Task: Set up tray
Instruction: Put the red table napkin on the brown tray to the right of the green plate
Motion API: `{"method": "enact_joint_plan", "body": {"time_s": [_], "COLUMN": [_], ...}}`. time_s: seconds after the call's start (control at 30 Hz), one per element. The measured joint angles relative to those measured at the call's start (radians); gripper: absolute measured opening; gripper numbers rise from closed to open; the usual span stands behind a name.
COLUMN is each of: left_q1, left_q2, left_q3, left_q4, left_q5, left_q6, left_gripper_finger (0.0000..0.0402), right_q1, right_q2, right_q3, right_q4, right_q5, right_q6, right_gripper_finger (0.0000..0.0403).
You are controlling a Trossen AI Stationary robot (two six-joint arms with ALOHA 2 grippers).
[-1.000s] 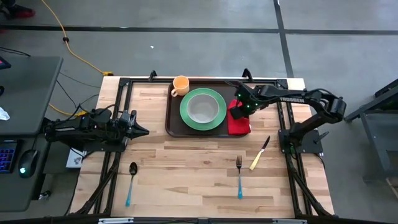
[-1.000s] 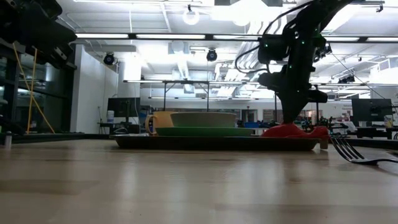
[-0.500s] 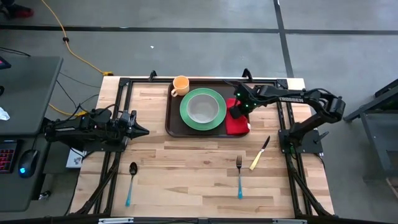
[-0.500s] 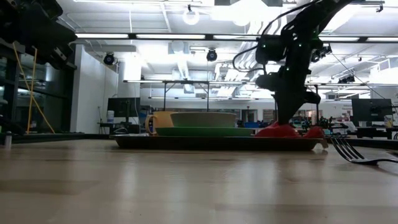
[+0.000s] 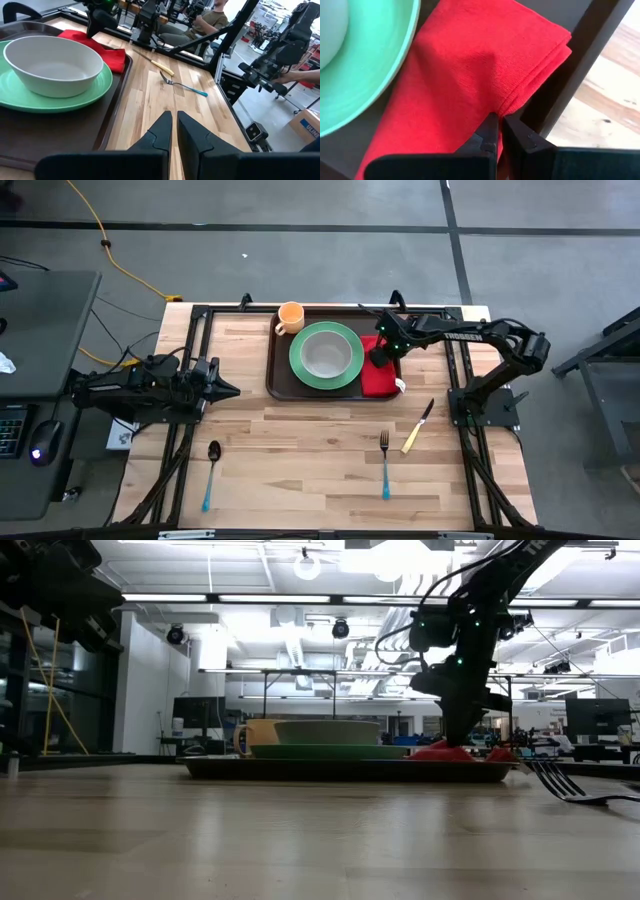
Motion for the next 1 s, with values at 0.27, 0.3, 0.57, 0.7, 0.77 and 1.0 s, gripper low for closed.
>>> {"method": "enact_joint_plan", "body": {"time_s": [0.27, 0.3, 0.57, 0.7, 0.77, 1.0], "left_q1": [0.000, 0.000, 0.000, 0.000, 0.000, 0.000], "left_q2": [0.000, 0.000, 0.000, 0.000, 0.000, 0.000], "left_q3": [0.000, 0.000, 0.000, 0.000, 0.000, 0.000], "left_q4": [0.001, 0.001, 0.001, 0.001, 0.001, 0.001], "left_q5": [-0.001, -0.001, -0.002, -0.003, -0.003, -0.003], "left_q6": [-0.001, -0.001, -0.001, -0.003, -0.003, -0.003], "left_gripper_finger": [0.0056, 0.0056, 0.0056, 0.0056, 0.0056, 0.0056], "right_q1": [-0.034, -0.038, -0.047, -0.047, -0.049, -0.074], "right_q2": [0.000, 0.000, 0.041, 0.060, 0.062, 0.062], "right_q3": [0.000, 0.000, 0.000, 0.000, 0.000, 0.000], "right_q4": [0.014, 0.014, 0.050, 0.064, 0.063, 0.060], "right_q5": [0.016, 0.016, 0.001, -0.008, -0.005, 0.013], "right_q6": [-0.004, -0.004, -0.014, -0.015, -0.015, -0.015], "right_gripper_finger": [0.0000, 0.0000, 0.0000, 0.0000, 0.0000, 0.0000]}}
